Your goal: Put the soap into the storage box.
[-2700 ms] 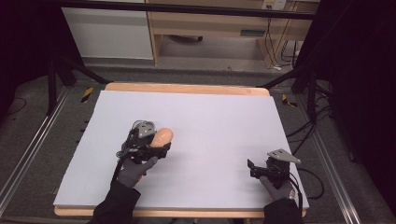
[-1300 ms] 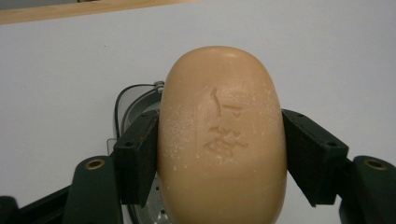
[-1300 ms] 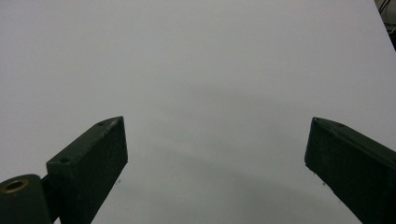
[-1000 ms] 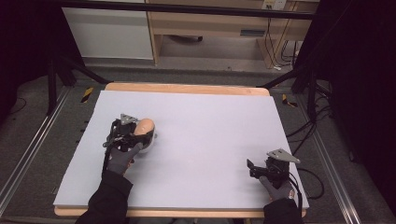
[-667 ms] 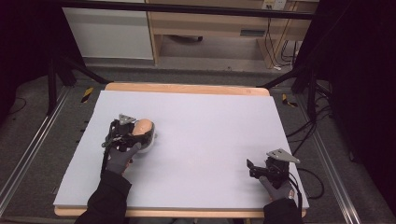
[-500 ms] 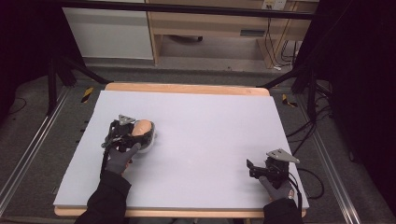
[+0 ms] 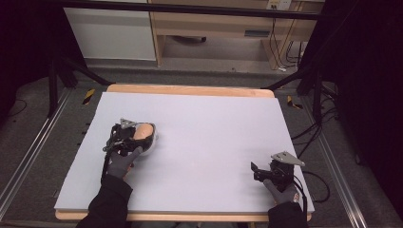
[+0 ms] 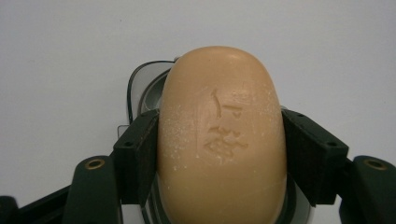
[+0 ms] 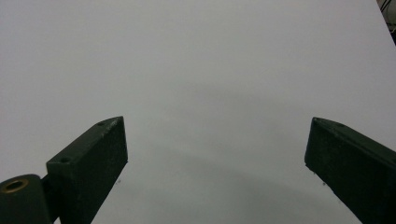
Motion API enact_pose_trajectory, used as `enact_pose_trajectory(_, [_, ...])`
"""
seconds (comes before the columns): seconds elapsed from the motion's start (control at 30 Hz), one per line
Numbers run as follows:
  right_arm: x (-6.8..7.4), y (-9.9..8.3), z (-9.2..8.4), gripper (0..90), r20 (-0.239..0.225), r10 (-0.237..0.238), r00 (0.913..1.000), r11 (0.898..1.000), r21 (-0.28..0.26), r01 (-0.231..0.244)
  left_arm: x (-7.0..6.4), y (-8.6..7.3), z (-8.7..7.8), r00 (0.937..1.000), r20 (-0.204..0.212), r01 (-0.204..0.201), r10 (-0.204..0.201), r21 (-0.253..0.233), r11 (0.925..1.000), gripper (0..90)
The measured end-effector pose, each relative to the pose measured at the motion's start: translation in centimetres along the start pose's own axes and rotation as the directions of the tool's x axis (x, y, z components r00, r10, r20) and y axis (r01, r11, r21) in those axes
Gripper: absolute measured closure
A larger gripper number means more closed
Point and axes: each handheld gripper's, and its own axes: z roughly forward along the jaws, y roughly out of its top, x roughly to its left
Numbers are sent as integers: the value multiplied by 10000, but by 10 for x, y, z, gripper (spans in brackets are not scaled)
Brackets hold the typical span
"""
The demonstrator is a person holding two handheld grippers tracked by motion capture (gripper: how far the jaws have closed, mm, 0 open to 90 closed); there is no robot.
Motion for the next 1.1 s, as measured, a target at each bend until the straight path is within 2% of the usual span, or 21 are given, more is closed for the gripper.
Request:
enact_pose_trajectory(0.2, [0,0,0,61,7,0,10000,10000,-20,0,1,-3,0,9997,15,257,-256,-207,9995,315])
enact_pose_trajectory(0.4, [1,0,0,61,-38,22,10000,10000,9,-22,0,-3,0,9999,0,132,-132,-213,9997,313])
enact_pose_trajectory(0.77, [1,0,0,61,-45,25,10000,10000,33,-25,2,-3,0,9996,133,240,-238,-158,9996,311])
enact_pose_trajectory(0.83, [1,0,0,61,-37,18,10000,10000,26,-18,2,-3,0,9992,285,301,-295,-213,9993,294])
enact_pose_trajectory(0.87, [1,0,0,61,-43,20,10000,10000,26,-20,2,-2,0,9987,392,330,-322,-191,9993,251])
enact_pose_trajectory(1.1, [0,0,0,61,-9,-25,10000,10000,-9,25,-2,-2,-1,9994,342,-1,9,-219,9998,217])
